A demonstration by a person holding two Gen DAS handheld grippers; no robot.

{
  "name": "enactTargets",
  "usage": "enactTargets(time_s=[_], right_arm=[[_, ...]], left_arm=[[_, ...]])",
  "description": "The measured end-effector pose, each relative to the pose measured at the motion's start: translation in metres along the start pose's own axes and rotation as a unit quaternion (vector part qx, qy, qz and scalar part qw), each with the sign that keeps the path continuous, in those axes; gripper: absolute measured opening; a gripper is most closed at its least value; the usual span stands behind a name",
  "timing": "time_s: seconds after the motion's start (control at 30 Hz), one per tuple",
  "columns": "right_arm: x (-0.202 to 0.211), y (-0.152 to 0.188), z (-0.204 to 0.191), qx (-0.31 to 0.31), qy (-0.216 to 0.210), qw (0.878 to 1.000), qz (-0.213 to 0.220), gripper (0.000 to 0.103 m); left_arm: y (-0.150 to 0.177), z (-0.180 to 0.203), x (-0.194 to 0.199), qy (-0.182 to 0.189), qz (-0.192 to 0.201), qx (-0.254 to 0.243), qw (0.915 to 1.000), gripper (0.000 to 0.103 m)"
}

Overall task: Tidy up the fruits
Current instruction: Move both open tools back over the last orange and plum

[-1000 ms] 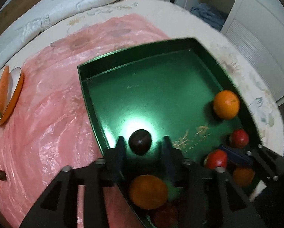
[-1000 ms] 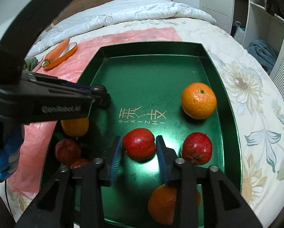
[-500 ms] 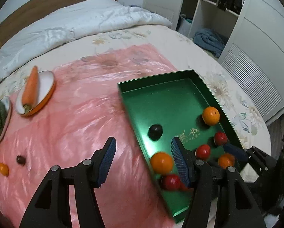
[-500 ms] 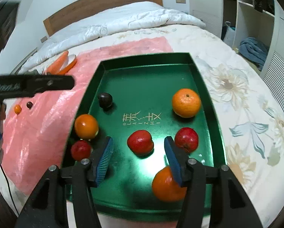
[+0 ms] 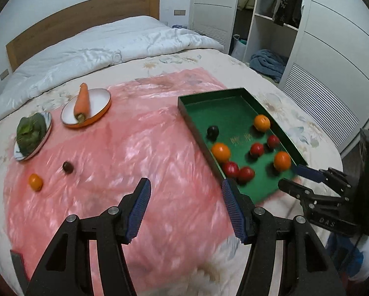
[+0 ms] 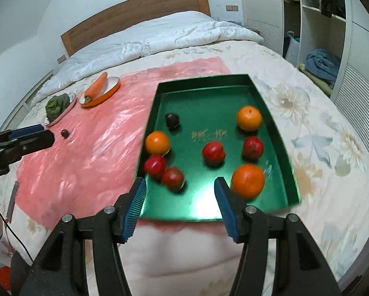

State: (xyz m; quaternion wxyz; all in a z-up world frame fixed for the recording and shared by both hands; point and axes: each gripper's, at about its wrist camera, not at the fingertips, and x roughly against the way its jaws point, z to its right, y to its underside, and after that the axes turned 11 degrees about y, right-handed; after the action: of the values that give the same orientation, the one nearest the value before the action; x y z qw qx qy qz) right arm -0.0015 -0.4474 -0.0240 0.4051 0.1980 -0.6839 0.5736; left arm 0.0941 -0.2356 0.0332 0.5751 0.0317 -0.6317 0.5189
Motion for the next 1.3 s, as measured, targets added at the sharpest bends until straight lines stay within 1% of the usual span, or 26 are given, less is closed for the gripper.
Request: enactTargets(time_s=[0.13,0.27,0.43,0.6,0.7,0.83,0.9,1.13,1.3], right_arm=[[0.015,0.021,-0.007,0.0,0.007,1.0,-0.006,0.103],[0.024,0.04,-0.011,-0.005,0.017,1.0,-0.017,0.103],[0.031,0.062,-0.02,-0.004,0.014,0.999,-0.038,0.103],[0.041,0.073,-0.043,0.01,-0.01,0.999,-0.041,0.103],[0.048,0.074,-0.06,0.022,-0.031,0.999,-0.038,0.103],[0.057,0.074,-0.09,0.047,-0.069,0.996,-0.027,0.103],[0.06,0.073,-0.103,0.057,-0.084,0.995,-0.021,0.103],[0.06,0.065,-0.152,0.089,-0.128,0.988,-0.019,0.103],[0.05,0.056,-0.184,0.109,-0.149,0.982,-0.025,0.103]], left_arm=[[0.026,0.004,0.02,0.004,-0.013,-0.006,0.9999,0.054],[0.051,0.001,0.036,0.003,-0.016,-0.001,0.9999,0.055],[0.085,-0.005,0.054,0.005,-0.015,0.01,0.9998,0.055],[0.112,-0.019,0.07,-0.005,-0.015,0.034,0.9993,0.055],[0.128,-0.032,0.083,-0.02,-0.008,0.05,0.9985,0.055],[0.146,-0.052,0.097,-0.056,0.002,0.063,0.9965,0.055],[0.155,-0.064,0.103,-0.064,0.004,0.074,0.9952,0.055],[0.17,-0.094,0.107,-0.088,0.006,0.095,0.9916,0.055],[0.178,-0.113,0.102,-0.094,-0.002,0.113,0.9891,0.055]])
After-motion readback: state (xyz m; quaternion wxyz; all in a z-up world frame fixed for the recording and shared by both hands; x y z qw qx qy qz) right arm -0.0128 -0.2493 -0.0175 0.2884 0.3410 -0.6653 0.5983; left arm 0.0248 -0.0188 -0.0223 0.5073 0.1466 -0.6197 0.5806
